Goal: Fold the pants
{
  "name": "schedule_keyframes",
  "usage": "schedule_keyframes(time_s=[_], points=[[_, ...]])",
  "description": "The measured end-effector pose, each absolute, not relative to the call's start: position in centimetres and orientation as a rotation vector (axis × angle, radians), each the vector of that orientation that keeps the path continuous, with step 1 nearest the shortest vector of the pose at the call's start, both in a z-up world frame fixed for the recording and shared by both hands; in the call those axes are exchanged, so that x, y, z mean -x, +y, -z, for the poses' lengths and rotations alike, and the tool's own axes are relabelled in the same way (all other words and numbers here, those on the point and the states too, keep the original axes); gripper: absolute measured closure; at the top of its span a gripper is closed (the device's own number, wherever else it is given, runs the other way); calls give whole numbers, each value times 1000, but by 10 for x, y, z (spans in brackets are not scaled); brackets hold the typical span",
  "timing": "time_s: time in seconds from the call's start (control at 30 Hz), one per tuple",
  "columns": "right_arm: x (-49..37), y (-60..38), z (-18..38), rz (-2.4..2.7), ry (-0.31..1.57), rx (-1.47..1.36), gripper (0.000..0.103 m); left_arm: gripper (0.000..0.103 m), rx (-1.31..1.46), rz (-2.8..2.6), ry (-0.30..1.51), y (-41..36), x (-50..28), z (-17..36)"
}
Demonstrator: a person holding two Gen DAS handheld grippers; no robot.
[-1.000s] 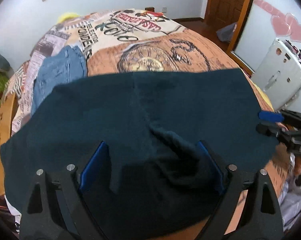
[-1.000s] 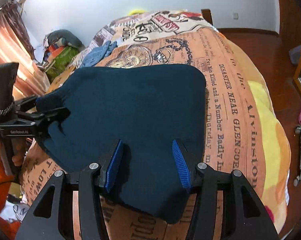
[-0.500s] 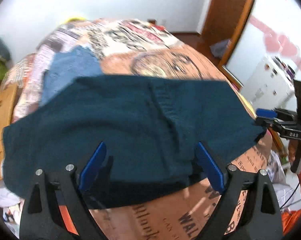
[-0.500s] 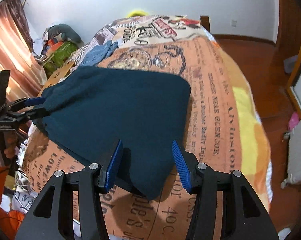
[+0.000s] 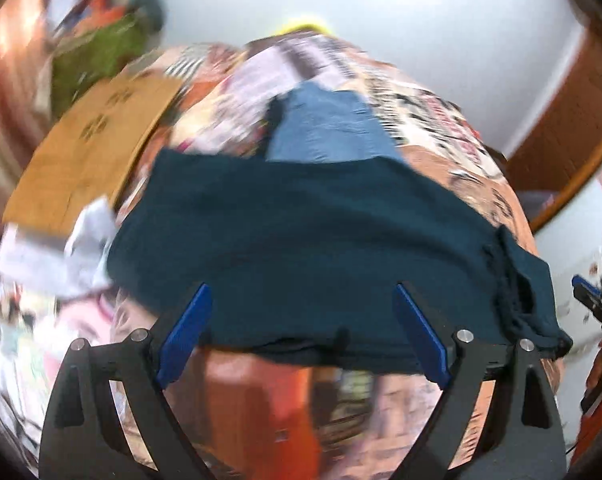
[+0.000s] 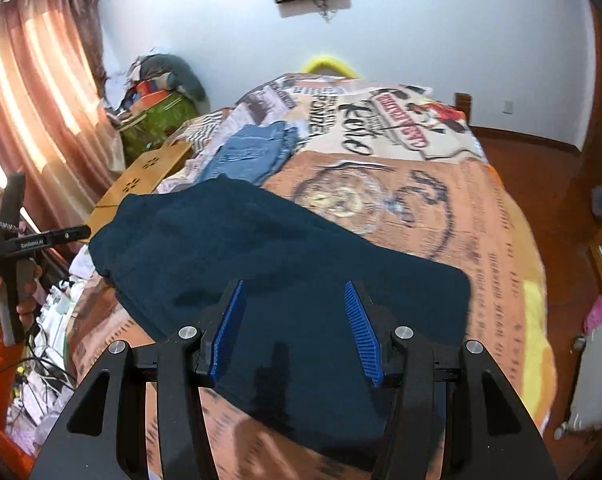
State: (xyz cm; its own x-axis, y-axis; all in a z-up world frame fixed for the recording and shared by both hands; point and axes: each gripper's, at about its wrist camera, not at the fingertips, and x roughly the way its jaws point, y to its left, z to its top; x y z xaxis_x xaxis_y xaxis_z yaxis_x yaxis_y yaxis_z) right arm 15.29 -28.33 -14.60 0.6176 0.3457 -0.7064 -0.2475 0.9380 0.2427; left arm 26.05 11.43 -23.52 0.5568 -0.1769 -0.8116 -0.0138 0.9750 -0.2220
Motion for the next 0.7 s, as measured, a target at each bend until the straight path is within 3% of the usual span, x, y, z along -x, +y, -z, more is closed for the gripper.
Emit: schedule_keyframes(time_s=[0.27, 0.7], points=[[-175, -229, 176, -383, 945, -76, 55, 11, 476, 53, 1091, 183, -248, 302], [-174, -213, 196, -358, 1006, -34, 54, 11, 810, 276, 1134, 188, -273, 347]])
